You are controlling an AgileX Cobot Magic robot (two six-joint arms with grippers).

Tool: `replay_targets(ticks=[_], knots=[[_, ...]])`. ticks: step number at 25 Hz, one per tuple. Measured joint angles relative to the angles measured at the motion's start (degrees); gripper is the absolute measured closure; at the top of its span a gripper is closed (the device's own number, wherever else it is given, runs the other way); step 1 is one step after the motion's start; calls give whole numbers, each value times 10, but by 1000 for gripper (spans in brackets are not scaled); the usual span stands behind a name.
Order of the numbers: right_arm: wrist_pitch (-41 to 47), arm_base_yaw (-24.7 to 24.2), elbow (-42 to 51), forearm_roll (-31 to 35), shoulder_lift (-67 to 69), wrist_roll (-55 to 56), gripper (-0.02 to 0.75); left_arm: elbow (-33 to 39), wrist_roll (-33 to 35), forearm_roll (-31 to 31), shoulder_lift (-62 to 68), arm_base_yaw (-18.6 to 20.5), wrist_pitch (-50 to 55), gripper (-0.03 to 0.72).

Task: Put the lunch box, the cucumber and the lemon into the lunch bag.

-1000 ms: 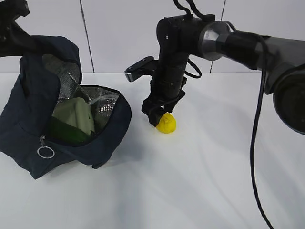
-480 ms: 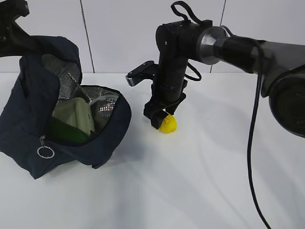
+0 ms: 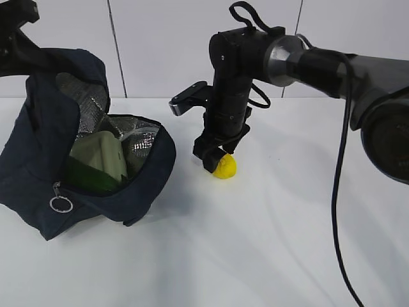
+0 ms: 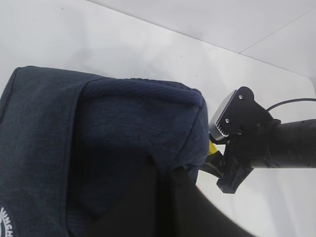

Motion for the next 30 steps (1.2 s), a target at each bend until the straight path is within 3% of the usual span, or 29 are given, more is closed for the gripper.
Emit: replay_targets(ticks=[19,25,30], knots=[[-1,0,0,0,11,5,214,0,0,1,0,0,0,694],[-1,0,0,0,11,5,318,0,0,1,0,0,0,694],[-1,0,0,0,11,5,329,0,0,1,0,0,0,694]])
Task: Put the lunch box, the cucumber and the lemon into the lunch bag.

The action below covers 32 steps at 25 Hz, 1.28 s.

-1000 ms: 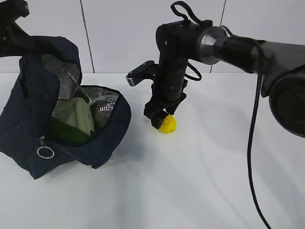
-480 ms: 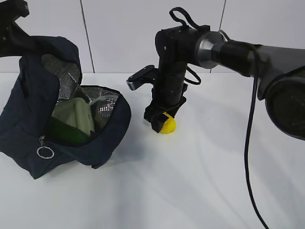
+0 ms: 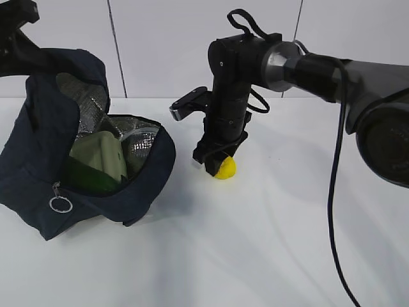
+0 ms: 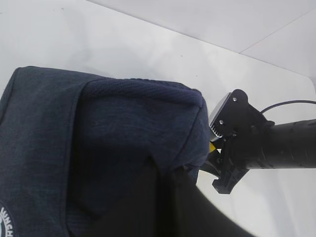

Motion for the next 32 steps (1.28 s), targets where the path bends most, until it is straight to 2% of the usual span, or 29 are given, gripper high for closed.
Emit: replay_targets(ticks=[13,16,32], knots=[[0,0,1,1,-59,45,331,0,0,11,0,0,0,694],[0,0,1,27,-83,50,332,0,0,15,0,0,0,694],[1,0,1,367,-116,39,332,0,0,20,10,0,-19,694]])
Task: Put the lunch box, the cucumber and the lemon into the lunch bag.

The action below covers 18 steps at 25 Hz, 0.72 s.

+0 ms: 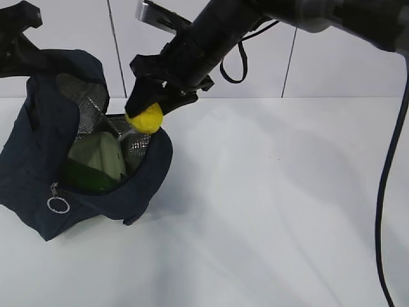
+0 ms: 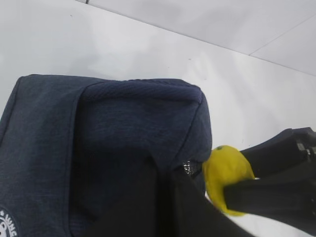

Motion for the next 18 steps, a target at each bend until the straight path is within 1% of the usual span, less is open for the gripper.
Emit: replay_targets(ticks=[2,4,11,13,15,18], knots=[[0,1,0,39,0,-21,332,0,0,0,0,0,-2,694],[0,5,0,62,0,-35,332,0,0,0,0,0,-3,694],[-1,38,0,80,12,-85,325,0,0,0,0,0,-5,694],[-21,43,0,86,20,-102,293,0,0,-1,0,0,-2,694],[-48,45,0,92,27,-112,238,0,0,-4,0,0,1,694],[-84,45,0,94,37,-123,197,0,0,-6,0,0,5,694]])
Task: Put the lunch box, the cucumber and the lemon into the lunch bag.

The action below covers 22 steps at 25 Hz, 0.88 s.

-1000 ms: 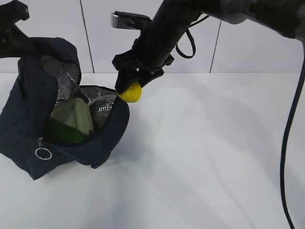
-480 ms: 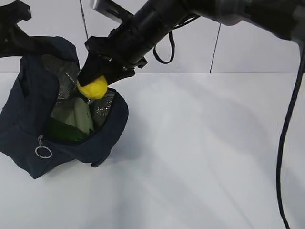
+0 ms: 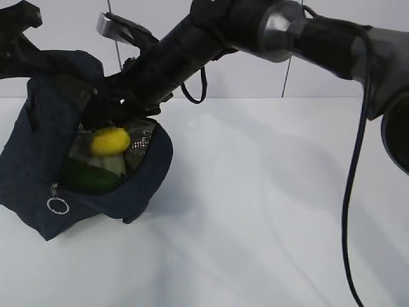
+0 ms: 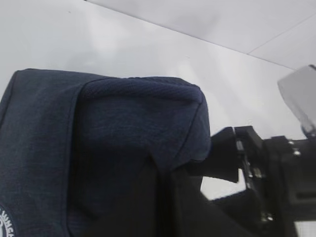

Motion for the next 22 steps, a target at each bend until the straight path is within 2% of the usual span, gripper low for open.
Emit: replay_targets(ticks=[5,16,18,22], knots=[[-9,0,0,-22,16,-11,189,0,0,-5,0,0,9,694],[78,0,-14,-122,0,-11,189,0,0,-5,0,0,9,694],[79,0,-36,-150,-5,4,189,0,0,-5,0,0,9,694],[81,0,-68,-264,-10,72,189,0,0,-5,0,0,9,694]])
